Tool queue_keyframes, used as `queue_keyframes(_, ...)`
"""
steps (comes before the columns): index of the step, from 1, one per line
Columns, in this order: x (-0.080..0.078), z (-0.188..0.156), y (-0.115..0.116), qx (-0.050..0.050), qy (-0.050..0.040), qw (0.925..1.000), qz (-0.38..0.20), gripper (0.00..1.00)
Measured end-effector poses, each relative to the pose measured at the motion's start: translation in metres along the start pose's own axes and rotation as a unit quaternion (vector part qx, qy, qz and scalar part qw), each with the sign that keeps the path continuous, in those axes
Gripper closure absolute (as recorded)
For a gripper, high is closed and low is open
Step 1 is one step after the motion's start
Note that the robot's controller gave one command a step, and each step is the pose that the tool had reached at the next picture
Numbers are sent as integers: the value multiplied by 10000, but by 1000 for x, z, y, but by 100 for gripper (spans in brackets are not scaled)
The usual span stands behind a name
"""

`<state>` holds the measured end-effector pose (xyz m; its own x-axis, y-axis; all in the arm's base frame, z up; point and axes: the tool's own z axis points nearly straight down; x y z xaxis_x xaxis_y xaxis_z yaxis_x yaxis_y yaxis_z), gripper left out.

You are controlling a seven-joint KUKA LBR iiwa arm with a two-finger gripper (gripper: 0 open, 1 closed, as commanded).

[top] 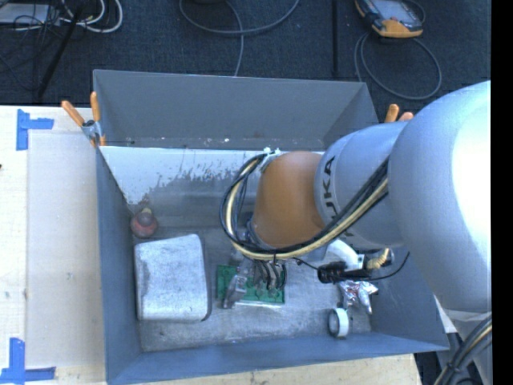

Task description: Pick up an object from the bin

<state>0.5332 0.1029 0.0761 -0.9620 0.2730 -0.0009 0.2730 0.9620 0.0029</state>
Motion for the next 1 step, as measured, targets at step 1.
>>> queue_keyframes(1,-26,-158,2,0,-38,9979,-653,100)
